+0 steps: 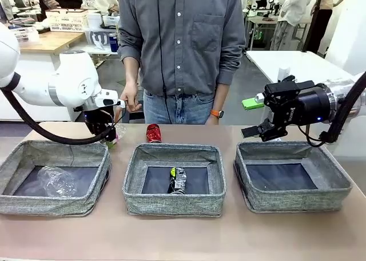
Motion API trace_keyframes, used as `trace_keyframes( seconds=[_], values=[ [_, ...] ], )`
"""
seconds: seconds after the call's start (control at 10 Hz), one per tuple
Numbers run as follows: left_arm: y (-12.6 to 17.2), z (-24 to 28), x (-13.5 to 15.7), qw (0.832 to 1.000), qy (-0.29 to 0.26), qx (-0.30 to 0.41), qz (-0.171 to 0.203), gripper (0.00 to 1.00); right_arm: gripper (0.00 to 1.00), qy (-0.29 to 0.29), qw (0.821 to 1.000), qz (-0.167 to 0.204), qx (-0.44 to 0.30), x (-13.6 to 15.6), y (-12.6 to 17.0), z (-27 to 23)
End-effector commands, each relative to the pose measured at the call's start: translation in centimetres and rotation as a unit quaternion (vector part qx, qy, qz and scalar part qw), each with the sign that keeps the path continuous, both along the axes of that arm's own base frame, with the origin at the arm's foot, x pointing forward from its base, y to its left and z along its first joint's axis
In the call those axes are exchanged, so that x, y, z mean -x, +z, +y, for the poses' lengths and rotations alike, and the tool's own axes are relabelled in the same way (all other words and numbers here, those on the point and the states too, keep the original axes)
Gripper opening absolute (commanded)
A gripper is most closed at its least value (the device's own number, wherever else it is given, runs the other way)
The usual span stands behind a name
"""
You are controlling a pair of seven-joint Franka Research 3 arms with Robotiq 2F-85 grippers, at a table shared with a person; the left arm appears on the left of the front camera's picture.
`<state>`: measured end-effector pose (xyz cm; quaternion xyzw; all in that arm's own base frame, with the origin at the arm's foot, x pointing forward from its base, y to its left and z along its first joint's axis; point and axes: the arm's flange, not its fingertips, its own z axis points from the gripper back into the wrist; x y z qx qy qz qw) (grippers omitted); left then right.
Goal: Sort the waste into the appropriate baskets.
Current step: Pick up the waste item pointed out by the person.
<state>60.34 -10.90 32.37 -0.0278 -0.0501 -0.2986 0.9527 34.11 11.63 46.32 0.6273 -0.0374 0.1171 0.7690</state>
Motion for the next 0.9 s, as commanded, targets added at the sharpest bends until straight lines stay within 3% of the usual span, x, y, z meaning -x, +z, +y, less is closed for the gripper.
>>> trace_keyframes(
  seconds=[0.0,0.2,0.5,0.7,0.8],
  values=[
    [0.2,0.4,0.9,1.000,0.005,0.009,-0.006,0.00,1.00,0.005,1.000,-0.004,0.003,0.1,0.1,-0.1],
    [1.3,0.6,1.9,1.000,0.004,0.002,-0.004,0.00,1.00,0.005,1.000,-0.004,0.003,0.1,0.1,-0.1],
    [4.0,1.3,3.7,0.999,0.010,-0.022,-0.036,0.00,1.00,0.005,1.000,-0.004,0.003,0.1,0.1,-0.1],
    [8.8,2.6,6.5,0.994,0.041,-0.048,-0.090,0.00,1.00,0.005,1.000,-0.004,0.003,0.1,0.1,-0.1],
    [12.1,3.2,9.5,0.993,0.011,-0.026,-0.111,0.00,1.00,0.005,1.000,-0.004,0.003,0.1,0.1,-0.1]
  ],
)
